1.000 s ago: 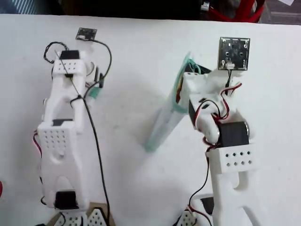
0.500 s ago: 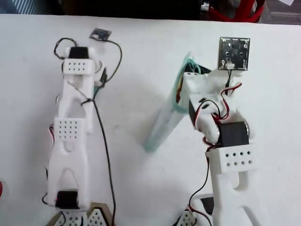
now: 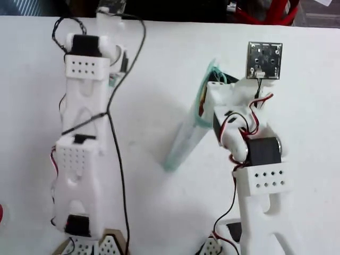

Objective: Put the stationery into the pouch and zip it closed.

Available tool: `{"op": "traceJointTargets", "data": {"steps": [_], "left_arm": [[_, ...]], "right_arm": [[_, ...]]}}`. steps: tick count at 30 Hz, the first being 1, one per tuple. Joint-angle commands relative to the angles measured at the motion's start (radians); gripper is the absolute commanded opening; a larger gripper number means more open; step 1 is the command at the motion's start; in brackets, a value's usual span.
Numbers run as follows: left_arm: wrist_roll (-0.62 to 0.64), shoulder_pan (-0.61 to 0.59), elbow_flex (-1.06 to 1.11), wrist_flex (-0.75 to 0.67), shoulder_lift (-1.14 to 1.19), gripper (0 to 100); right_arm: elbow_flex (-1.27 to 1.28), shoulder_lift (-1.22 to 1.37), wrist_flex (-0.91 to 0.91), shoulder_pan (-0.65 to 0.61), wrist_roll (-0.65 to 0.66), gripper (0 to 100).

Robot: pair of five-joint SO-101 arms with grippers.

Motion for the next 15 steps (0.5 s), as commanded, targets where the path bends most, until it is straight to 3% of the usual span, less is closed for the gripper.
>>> {"op": "traceJointTargets", "data": {"steps": [1,7,12,15], "left_arm": [[0.008,0.128,0.236,-0.005,-0.455,2],[0.021,0.274,0.520,-0.196,-0.921,2],[0.227,0.389,0.764,-0.420,-1.167,3],[0.249,0.476,0.928,-0.562,-1.279,2]], "right_arm": [[0.021,0.050,0.035,-0.004,-0.009,1.8],[0.015,0.048,0.041,-0.071,-0.017,1.8],[0.000,0.047,0.064,-0.134,-0.018,1.8],[-0.043,0.019,0.131,-0.107,-0.078,1.8]]}}
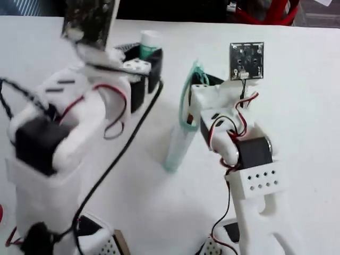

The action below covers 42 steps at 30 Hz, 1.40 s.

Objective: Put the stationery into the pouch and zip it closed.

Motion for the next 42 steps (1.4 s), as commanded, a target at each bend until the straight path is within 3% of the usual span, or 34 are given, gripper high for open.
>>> {"op": "traceJointTargets", "data": {"steps": [1,6,13,17,20,25,34,39,42], "left_arm": [[0.037,0.110,0.189,-0.189,-0.156,2],[0.037,0.189,0.494,-0.419,-0.312,2],[0.038,0.239,0.870,-0.795,-0.456,2],[0.043,0.231,1.005,-0.980,-0.464,2],[0.123,0.197,1.085,-1.068,-0.463,3],[0.181,0.150,1.154,-1.126,-0.456,3],[0.235,0.202,1.175,-1.122,-0.515,2],[0.170,0.318,1.165,-1.102,-0.647,3],[0.115,0.325,1.174,-1.085,-0.657,2]], "right_arm": [[-0.018,-0.001,0.108,0.016,-0.083,1.8],[-0.018,-0.077,0.133,0.061,-0.172,1.8],[0.005,-0.085,0.104,0.065,-0.170,1.8],[0.005,-0.085,0.104,0.079,-0.166,1.8],[0.000,-0.085,0.099,0.119,-0.166,1.8],[0.003,-0.085,0.068,0.196,-0.166,1.8],[0.005,-0.084,0.070,0.196,-0.164,1.8],[0.008,-0.084,0.077,0.165,-0.173,1.8],[0.023,-0.082,0.076,0.094,-0.180,1.8]]}}
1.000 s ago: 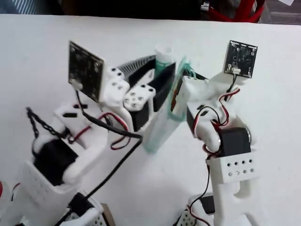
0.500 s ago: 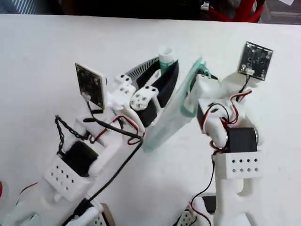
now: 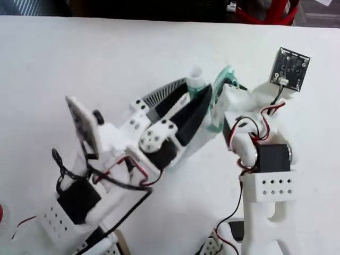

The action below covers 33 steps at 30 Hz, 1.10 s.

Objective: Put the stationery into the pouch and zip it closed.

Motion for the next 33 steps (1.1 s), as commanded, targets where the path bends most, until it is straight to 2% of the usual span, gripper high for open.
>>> {"op": "traceJointTargets", "data": {"steps": [1,5,10,18,21,26,31,33], "left_arm": [[-0.040,0.002,-0.009,0.026,-0.030,2],[-0.038,-0.025,-0.015,0.087,-0.082,2],[-0.043,-0.041,0.005,0.109,-0.140,2],[-0.038,-0.165,0.184,-0.135,-0.061,3],[-0.038,-0.163,0.189,-0.160,-0.035,3],[-0.038,-0.163,0.189,-0.213,0.013,3],[-0.041,-0.139,0.189,-0.245,0.025,3],[-0.046,-0.130,0.187,-0.245,0.030,3]], "right_arm": [[0.017,0.004,0.002,-0.071,-0.028,1.8],[-0.015,0.002,-0.015,-0.124,-0.044,1.8],[-0.144,-0.001,0.102,-0.127,-0.041,1.8],[-0.184,-0.008,0.159,-0.128,0.147,3.9],[-0.186,-0.015,0.180,-0.130,0.201,6.4],[-0.175,-0.101,0.180,-0.130,0.253,1.5],[-0.103,-0.173,0.148,-0.120,0.256,1.9],[-0.074,-0.188,0.134,-0.120,0.299,1.9]]}}
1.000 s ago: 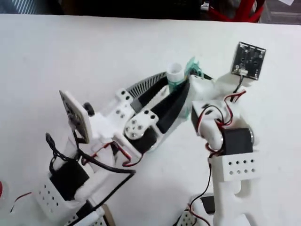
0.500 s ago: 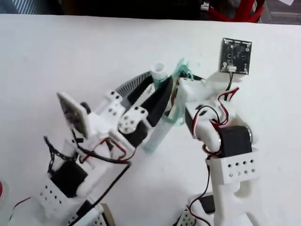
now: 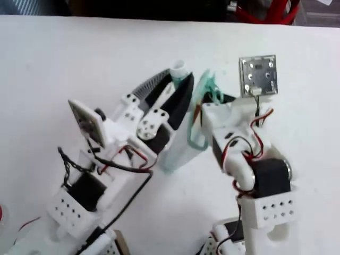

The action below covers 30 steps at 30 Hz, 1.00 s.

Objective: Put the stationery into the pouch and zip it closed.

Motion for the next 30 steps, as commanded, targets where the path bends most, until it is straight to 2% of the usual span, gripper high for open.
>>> {"op": "traceJointTargets", "data": {"steps": [1,6,10,20,27,30], "left_arm": [[-0.015,0.016,-0.003,-0.026,0.010,3],[-0.006,0.024,-0.020,-0.014,-0.002,2],[-0.006,0.064,-0.051,0.064,-0.030,2],[-0.008,0.142,-0.078,0.081,-0.054,2],[-0.015,0.131,-0.149,0.299,-0.153,2],[-0.015,0.038,-0.138,0.351,-0.206,3]], "right_arm": [[0.028,-0.045,-0.044,-0.001,0.058,1.9],[0.080,-0.061,-0.104,-0.010,0.041,1.9],[0.086,-0.090,-0.110,-0.004,0.017,1.9],[0.201,-0.236,-0.183,-0.007,0.081,1.9],[0.209,-0.239,-0.199,-0.004,0.092,1.9],[0.209,-0.237,-0.208,-0.004,0.163,1.9]]}}
